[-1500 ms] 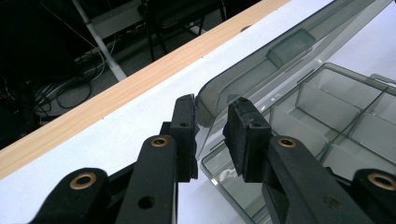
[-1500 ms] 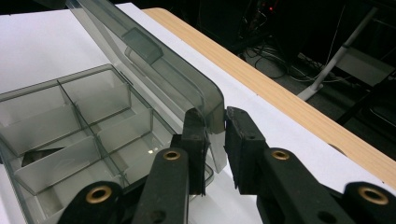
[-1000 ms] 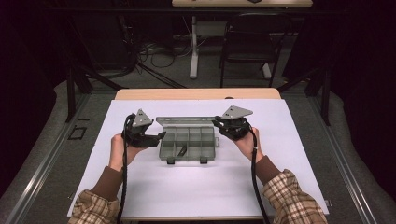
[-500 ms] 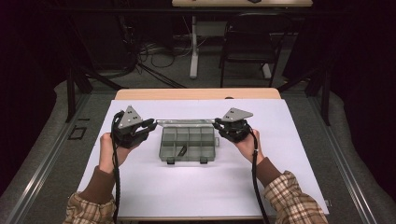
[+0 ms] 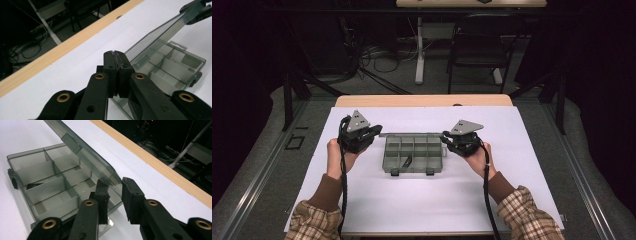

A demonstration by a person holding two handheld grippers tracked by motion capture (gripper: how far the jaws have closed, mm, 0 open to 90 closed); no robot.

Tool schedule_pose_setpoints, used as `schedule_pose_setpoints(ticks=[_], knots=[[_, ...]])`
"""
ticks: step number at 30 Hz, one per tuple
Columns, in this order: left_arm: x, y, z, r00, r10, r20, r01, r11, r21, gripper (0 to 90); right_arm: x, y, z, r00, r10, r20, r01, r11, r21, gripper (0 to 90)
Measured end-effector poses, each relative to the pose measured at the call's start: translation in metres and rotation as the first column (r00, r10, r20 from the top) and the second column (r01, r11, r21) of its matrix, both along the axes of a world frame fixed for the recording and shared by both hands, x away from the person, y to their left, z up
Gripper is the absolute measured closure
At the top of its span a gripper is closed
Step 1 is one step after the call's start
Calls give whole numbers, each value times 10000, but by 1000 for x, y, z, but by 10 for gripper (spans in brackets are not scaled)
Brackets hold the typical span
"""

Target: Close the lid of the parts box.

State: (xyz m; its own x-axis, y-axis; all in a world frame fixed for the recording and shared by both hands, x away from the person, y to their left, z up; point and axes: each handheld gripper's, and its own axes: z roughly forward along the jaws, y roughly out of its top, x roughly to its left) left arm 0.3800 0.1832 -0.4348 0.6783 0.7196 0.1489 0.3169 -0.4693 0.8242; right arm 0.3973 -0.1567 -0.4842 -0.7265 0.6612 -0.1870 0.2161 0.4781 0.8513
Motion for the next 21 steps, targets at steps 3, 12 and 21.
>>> schedule_pose_setpoints(ticks=[3,12,21], knots=[[2,-1,-6,9994,-198,-279,200,9998,91,887,-2,-2,-1,10000,42,-76,-42,10000,20,754],[2,-3,-13,9973,-444,-584,464,9984,322,883,-8,-3,-6,9996,172,-226,-174,9998,-62,752],[1,-3,-19,9946,-591,-855,624,9974,373,887,-14,-4,-10,9991,287,-317,-294,9993,-215,750]])
